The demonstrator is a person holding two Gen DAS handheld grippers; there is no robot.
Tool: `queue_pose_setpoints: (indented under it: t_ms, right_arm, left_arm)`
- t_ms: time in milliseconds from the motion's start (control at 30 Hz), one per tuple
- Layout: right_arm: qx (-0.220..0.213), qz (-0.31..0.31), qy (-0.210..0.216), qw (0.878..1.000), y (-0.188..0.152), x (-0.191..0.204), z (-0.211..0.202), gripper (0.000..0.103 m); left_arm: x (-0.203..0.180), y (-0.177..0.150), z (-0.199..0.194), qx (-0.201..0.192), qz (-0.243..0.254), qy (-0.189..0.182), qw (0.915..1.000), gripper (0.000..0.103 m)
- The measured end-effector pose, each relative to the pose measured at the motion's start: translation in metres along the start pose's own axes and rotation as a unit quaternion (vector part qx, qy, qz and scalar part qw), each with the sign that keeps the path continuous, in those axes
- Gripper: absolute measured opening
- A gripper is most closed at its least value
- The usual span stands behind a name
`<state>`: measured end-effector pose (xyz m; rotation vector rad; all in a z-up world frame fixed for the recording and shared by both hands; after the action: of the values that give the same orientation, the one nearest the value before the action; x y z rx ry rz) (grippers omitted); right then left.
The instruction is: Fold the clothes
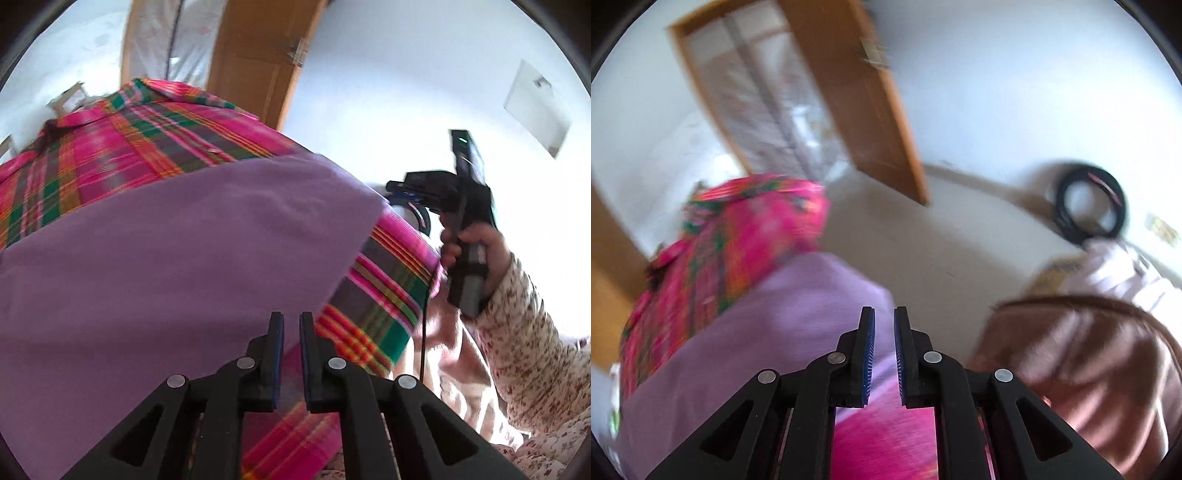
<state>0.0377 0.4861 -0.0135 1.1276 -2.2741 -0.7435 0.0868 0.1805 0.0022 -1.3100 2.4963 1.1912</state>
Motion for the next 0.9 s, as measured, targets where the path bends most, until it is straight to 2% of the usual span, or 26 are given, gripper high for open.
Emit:
queue_pose_setpoints:
  t_ms: [133,267,433,467,600,900]
  right_arm:
    - [-0.001,-0.075,0.043,0.996,-0.023,0.043,-0.008,0.012]
    - [0.001,-0.102,0.051,0.993,-0.04,0.056,-0.015,0.012]
    - [0.003,-0.131,0.061,0.99,-0.062,0.07,-0.024,0.012]
    - [0.003,-0.136,0.062,0.989,-0.066,0.072,-0.026,0.015]
    - [-0.009,-0.162,0.059,0.985,-0.08,0.089,-0.033,0.024]
    - [-0.041,-0.218,0.074,0.972,-0.103,0.133,-0.057,0.025]
  left_arm:
    - [0.027,-0.005,-0.019,-0.02,-0.032,0.022,0.9991,0.008]
    - [0.062,-0.015,-0.043,-0.046,-0.076,0.053,0.9946,0.008]
    - [0.098,-0.029,-0.07,-0.068,-0.109,0.091,0.9875,0.008]
    - [0.105,-0.033,-0.075,-0.071,-0.116,0.1,0.9856,0.008]
    - [0.134,-0.054,-0.105,-0.091,-0.158,0.133,0.9742,0.008]
    - [0.195,-0.108,-0.167,-0.125,-0.249,0.204,0.9385,0.008]
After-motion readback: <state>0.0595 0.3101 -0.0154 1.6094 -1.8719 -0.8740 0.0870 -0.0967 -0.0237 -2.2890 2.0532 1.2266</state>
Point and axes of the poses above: each gripper's, at about its wrist camera, not at the fingertips, and z roughly the way its jaws point, x to its left, y to its top, the point moved 5 cm from there along z, roughly the way its jaws point, and after that the axes turned 10 degrees about -y, right-handed, at the moved point
